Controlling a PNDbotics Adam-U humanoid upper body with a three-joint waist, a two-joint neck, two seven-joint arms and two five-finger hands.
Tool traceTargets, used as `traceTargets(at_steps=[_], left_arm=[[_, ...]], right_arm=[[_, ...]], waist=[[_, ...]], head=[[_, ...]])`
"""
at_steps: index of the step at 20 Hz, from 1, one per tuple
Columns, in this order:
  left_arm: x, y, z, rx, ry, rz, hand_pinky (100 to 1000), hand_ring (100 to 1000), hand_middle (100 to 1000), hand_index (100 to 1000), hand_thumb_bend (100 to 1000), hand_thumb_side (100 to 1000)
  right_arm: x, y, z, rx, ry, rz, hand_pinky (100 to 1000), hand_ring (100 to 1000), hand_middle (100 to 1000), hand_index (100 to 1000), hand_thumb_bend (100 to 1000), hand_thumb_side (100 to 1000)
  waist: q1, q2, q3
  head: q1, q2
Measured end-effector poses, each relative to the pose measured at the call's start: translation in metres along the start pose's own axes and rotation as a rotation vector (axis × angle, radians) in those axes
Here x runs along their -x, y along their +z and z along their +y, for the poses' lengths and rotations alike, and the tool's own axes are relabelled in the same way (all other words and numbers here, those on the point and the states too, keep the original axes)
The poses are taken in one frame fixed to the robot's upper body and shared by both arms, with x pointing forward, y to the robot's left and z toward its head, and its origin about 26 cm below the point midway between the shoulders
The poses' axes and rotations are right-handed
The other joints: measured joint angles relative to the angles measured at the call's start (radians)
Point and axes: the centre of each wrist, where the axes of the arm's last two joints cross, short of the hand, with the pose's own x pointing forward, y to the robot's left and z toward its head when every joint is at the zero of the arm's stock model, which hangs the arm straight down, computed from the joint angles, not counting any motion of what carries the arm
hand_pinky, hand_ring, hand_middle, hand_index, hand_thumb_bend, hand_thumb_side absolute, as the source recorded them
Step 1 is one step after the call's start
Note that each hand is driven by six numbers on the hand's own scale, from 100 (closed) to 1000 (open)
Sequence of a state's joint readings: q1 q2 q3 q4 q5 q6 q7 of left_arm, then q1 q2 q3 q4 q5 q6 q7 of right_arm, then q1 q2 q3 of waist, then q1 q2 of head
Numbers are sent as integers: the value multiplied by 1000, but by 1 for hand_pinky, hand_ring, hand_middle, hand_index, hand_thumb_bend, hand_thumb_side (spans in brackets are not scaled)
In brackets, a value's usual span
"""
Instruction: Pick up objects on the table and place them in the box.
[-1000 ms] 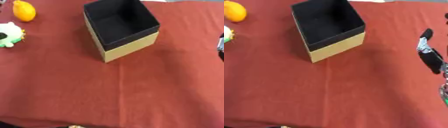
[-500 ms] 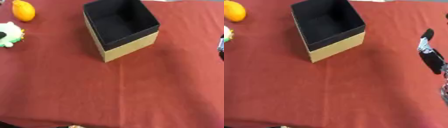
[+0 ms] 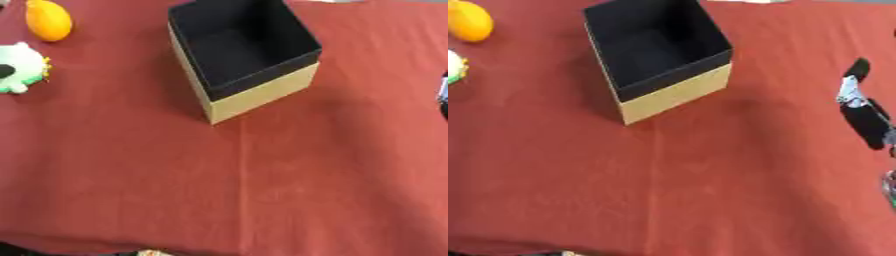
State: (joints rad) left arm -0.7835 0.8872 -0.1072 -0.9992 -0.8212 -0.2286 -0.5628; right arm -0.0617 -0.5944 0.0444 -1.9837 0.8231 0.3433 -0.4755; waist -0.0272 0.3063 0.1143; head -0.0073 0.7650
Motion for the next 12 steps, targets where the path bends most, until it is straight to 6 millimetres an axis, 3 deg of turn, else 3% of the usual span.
traceTargets(at_steps=[7,12], left_arm=[[1,-4,-3,9,-30,29,589,684,819,936,540,715],[0,-8,-5,-4,-41,48,491,575,663,847,503,560]], right_arm=[[-1,1,1,-2,-5,-3,568,547,649,853,100,560],[-1,1,1,-2,-9,-1,567,547,648,853,100,559]], waist=[[-2,3,-2],[-3,6,-4]], head=[[5,0],[6,0]])
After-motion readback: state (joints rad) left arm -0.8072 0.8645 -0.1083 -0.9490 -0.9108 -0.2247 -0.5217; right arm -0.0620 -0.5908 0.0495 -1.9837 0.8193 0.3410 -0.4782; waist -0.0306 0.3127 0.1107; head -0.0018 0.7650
